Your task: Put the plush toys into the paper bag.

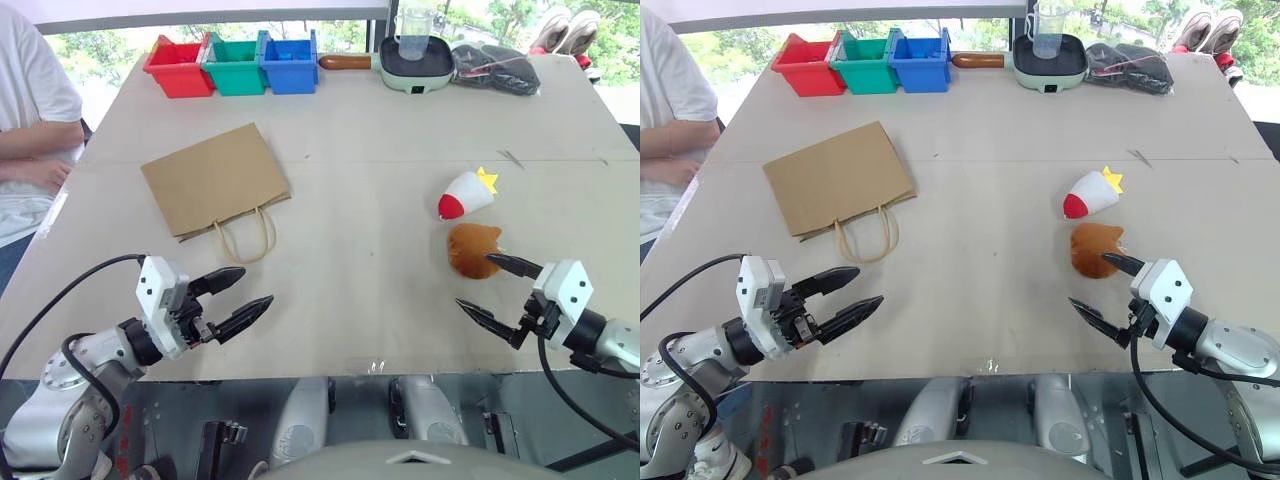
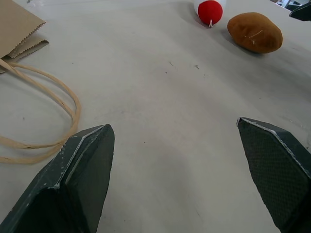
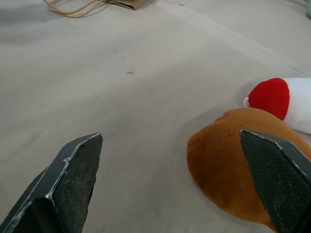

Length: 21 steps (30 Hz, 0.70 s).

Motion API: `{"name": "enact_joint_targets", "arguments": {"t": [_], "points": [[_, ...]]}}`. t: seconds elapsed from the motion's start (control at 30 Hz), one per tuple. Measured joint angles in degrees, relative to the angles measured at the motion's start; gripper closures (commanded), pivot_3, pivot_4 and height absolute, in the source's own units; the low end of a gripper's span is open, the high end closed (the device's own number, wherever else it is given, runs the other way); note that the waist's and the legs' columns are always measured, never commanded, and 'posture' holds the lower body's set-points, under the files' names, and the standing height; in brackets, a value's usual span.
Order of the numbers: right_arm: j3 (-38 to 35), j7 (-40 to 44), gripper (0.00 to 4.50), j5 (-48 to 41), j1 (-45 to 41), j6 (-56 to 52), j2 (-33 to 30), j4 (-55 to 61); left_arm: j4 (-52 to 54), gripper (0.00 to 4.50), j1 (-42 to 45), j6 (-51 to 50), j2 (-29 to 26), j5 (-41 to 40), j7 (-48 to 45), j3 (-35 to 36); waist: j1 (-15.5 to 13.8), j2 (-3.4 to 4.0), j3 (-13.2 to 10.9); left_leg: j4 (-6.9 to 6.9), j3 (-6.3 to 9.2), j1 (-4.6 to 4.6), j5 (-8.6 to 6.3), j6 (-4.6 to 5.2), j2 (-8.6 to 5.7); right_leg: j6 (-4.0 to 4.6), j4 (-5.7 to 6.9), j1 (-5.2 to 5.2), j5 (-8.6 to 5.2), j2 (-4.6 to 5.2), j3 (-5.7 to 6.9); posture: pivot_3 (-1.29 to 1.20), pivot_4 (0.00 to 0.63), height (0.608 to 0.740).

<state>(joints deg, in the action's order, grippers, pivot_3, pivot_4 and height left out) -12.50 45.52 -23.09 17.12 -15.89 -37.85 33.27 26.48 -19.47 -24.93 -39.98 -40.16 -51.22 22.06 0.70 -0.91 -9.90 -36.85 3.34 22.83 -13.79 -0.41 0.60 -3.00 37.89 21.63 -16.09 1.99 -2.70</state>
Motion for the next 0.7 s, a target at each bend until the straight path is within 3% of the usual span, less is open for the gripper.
{"name": "enact_joint_targets", "arguments": {"t": [0.13,0.27,0.43,0.5,0.7], "points": [[3.45,-0.78,0.10,0.13,-4.03,-0.23,1.22,0.70,-3.32,0.11,5.44,2.06,-0.18,2.16,1.01,0.06,0.00,-0.02,-0.03,-0.04,0.05,-0.02,0.01,0.00,0.01,0.06,0.04,0.00,-0.02,-0.07,0.05,0.00,0.150,0.740],[10.20,-0.94,0.10,-0.14,-7.61,-1.59,2.12,5.27,-13.89,0.11,11.80,9.58,-6.63,8.66,-1.17,2.90,0.12,-0.04,-0.02,-0.02,0.05,-0.05,0.01,-0.02,0.01,0.09,0.06,0.01,-0.03,-0.21,0.05,0.00,0.150,0.740],[12.05,-0.84,0.10,-3.53,-9.42,-6.30,1.52,6.36,-27.64,0.11,14.15,25.27,-14.25,19.44,-6.41,4.04,0.08,-0.11,-0.07,0.10,-0.04,0.05,-0.01,0.01,-0.05,-0.01,-0.08,0.07,0.02,0.03,0.03,0.00,0.150,0.740],[12.82,-1.06,0.10,-3.68,-10.70,-6.51,1.53,6.66,-34.89,0.11,16.79,34.64,-16.35,25.50,-7.28,2.00,-0.06,-0.11,-0.08,0.14,0.01,0.05,-0.01,0.01,-0.04,0.00,-0.09,0.06,0.02,0.05,0.09,0.00,0.150,0.740],[14.39,-2.24,0.10,-2.68,-11.15,-6.37,1.83,6.68,-43.72,0.11,25.24,46.49,-15.59,34.81,-5.24,-6.26,-0.28,-0.15,-0.10,0.11,0.05,0.05,-0.01,0.01,-0.05,-0.03,-0.02,0.03,0.03,0.04,0.16,0.00,0.150,0.740]]}}
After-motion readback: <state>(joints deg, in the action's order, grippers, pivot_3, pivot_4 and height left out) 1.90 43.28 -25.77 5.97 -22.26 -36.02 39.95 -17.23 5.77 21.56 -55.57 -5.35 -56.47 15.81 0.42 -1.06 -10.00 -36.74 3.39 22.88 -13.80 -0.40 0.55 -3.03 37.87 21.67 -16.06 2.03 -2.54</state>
